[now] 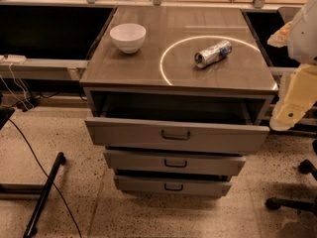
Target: Open top drawer
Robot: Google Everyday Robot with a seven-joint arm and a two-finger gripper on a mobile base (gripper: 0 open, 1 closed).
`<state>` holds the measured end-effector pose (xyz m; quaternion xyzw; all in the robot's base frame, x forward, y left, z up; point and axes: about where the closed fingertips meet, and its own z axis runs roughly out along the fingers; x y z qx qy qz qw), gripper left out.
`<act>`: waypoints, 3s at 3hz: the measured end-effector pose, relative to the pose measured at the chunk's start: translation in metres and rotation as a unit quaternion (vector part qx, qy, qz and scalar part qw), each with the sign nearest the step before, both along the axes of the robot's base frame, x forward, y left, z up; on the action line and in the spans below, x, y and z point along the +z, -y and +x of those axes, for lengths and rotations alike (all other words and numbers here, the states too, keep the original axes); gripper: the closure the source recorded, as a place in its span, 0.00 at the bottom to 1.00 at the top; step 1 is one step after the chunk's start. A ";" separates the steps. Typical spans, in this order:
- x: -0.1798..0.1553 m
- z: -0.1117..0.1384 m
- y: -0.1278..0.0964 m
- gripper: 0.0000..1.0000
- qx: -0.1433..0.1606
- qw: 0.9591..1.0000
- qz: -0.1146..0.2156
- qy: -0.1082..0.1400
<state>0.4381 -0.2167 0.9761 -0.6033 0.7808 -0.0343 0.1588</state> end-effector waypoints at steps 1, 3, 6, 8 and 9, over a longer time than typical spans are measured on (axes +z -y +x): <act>0.000 0.000 0.000 0.00 0.000 1.000 0.000 0.000; -0.064 -0.002 -0.025 0.00 0.084 0.995 0.053 0.017; -0.195 0.043 -0.045 0.00 0.107 0.990 0.071 -0.065; -0.292 0.089 -0.036 0.00 0.075 0.987 0.079 -0.121; -0.313 0.108 -0.027 0.18 0.061 0.987 0.071 -0.133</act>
Offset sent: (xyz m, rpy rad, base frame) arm 0.0043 0.0354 -0.1339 0.1228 0.0931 0.2004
